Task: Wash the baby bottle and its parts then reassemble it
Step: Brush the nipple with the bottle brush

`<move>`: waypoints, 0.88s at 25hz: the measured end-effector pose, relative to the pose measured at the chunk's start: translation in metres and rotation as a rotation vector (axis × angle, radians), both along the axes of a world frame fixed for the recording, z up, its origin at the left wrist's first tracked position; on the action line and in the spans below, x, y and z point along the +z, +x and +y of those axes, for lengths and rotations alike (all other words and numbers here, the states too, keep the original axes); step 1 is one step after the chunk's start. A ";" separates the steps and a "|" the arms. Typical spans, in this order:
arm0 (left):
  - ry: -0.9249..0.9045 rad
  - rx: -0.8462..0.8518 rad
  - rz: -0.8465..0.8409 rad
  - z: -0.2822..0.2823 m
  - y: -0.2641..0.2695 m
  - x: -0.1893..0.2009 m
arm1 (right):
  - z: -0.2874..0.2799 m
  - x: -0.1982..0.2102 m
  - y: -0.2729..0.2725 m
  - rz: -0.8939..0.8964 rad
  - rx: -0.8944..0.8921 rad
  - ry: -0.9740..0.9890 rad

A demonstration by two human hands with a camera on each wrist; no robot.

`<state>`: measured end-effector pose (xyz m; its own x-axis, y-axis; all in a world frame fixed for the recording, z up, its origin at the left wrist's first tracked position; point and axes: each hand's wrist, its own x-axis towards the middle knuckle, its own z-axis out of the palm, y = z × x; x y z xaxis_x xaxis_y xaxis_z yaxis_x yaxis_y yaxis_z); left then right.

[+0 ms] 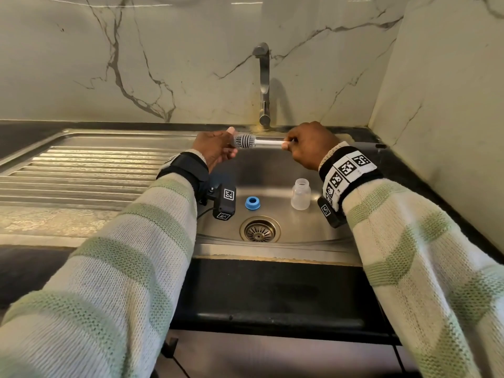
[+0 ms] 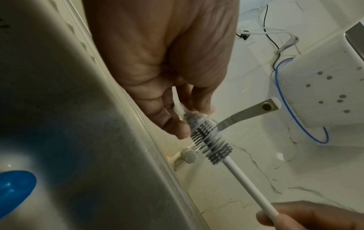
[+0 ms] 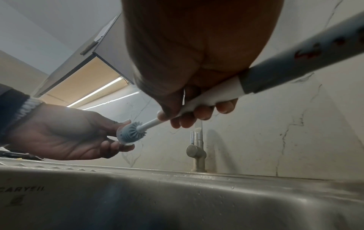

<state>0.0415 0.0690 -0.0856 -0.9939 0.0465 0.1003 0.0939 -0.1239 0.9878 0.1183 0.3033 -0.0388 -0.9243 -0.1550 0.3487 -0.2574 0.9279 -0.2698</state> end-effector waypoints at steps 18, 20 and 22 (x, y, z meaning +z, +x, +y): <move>-0.189 0.002 0.016 0.006 -0.001 -0.005 | -0.004 -0.004 0.000 -0.139 0.016 0.041; -0.204 0.011 -0.035 0.004 -0.002 -0.008 | -0.005 -0.007 -0.002 -0.148 0.034 0.048; -0.190 0.085 -0.045 0.001 -0.005 -0.005 | -0.006 -0.007 -0.002 -0.111 0.042 0.039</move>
<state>0.0362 0.0701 -0.0902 -0.9983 -0.0234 0.0529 0.0511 0.0718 0.9961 0.1165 0.2975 -0.0456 -0.9494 -0.2058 0.2374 -0.2667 0.9273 -0.2626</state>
